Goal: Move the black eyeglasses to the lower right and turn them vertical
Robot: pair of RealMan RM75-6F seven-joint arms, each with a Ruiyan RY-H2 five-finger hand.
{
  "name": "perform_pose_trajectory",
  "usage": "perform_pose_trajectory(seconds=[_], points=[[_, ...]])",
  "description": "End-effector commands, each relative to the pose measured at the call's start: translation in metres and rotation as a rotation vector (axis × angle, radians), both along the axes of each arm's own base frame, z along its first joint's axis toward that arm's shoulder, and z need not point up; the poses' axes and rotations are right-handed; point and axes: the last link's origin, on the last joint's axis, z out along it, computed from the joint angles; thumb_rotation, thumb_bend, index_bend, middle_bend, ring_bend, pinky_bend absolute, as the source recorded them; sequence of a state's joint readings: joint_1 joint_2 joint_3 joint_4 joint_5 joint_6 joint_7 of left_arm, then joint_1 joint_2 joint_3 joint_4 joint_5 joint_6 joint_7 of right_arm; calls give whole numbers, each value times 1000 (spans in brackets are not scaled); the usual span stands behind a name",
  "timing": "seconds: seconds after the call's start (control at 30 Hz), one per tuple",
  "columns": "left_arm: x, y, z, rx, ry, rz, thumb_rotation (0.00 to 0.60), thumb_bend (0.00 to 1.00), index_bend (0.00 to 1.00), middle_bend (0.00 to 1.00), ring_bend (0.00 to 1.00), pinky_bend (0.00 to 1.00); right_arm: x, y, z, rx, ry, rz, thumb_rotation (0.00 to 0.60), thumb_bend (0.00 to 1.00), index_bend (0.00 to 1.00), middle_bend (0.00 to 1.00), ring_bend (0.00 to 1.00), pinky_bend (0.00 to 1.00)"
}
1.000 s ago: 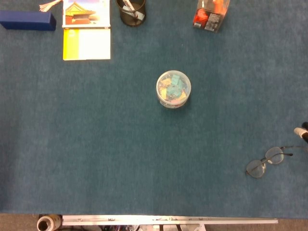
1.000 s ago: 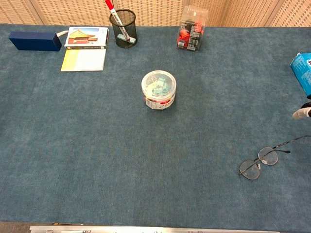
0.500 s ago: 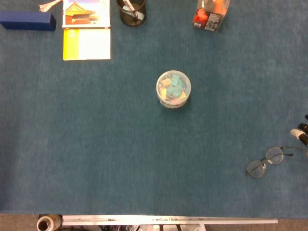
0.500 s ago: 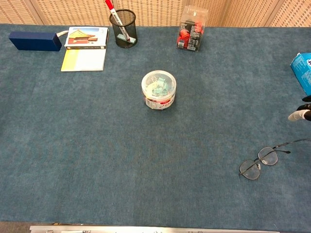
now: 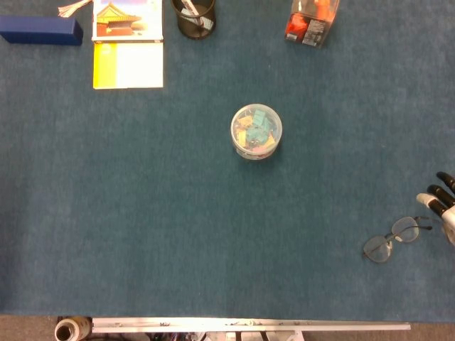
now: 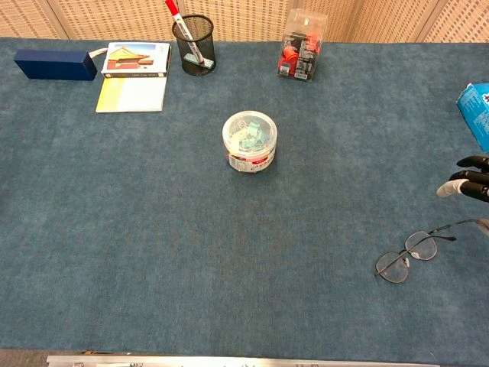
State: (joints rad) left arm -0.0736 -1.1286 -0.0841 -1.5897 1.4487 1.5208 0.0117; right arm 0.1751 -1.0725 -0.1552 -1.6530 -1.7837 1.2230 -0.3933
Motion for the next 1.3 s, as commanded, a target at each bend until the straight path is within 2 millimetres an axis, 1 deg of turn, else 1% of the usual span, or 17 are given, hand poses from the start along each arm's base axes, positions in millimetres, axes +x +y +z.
perform_pose_trajectory(seconds=[0.03, 0.33, 0.63, 0.77, 1.1, 1.3], points=[[0, 0, 0, 1, 0, -1, 600, 377, 475, 537, 395, 534, 0, 1, 0, 3, 1, -1, 600, 398, 282, 283, 136, 247], [0, 0, -1, -3, 5, 0, 600, 377, 475, 537, 395, 534, -2, 5, 9, -9, -2, -12, 600, 401, 281, 283, 136, 247], [0, 1, -2, -5, 9, 0, 600, 377, 475, 537, 395, 534, 1, 6, 15, -19, -23, -9, 600, 402, 281, 283, 136, 247], [0, 0, -2, -4, 6, -1, 600, 377, 475, 537, 395, 534, 3, 4, 14, -35, -33, -4, 600, 402, 282, 283, 136, 247], [0, 0, -1, -5, 2, -1, 600, 377, 475, 537, 395, 534, 11, -4, 3, -43, -63, 19, 600, 402, 282, 283, 136, 247], [0, 0, 0, -2, -1, 0, 600, 376, 475, 537, 395, 534, 14, -2, 1, -31, -84, 23, 600, 402, 282, 283, 136, 247]])
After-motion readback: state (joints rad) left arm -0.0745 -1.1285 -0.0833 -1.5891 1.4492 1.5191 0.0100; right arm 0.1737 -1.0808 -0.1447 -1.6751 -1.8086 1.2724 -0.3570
